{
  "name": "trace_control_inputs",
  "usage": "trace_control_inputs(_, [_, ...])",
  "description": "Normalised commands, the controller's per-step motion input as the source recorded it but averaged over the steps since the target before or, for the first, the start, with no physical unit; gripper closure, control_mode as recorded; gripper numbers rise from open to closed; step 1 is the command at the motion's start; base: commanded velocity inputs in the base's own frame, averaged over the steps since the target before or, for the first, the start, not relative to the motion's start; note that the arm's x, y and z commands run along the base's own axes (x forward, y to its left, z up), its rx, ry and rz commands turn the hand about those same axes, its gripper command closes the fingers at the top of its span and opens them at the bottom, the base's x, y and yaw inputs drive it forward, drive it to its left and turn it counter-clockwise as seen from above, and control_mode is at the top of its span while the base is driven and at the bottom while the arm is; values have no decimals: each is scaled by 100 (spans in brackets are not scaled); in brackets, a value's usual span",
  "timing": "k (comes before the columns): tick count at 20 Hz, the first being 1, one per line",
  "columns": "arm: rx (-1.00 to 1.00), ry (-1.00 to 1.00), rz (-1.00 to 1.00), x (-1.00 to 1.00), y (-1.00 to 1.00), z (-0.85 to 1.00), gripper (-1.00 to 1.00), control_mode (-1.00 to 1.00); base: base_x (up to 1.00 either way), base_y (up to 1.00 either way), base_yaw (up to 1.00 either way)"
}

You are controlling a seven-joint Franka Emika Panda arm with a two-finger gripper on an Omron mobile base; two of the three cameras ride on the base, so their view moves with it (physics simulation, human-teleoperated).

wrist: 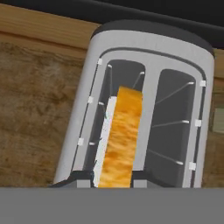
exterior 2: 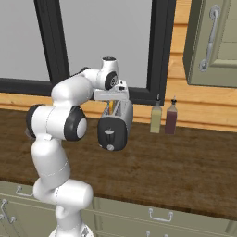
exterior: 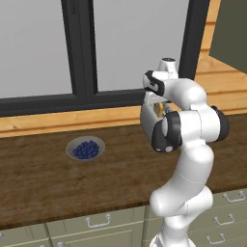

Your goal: Start the toaster. Once the lever pops up, take the bread to the plate on the dining counter.

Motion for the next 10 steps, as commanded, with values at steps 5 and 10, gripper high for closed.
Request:
trace_control_inputs(5, [-30,-16,-8,-33,22,98,100,-100,0,0,0])
trace_control_inputs(10, [-5,-21,-10,-62,21,100,100,-100,0,0,0])
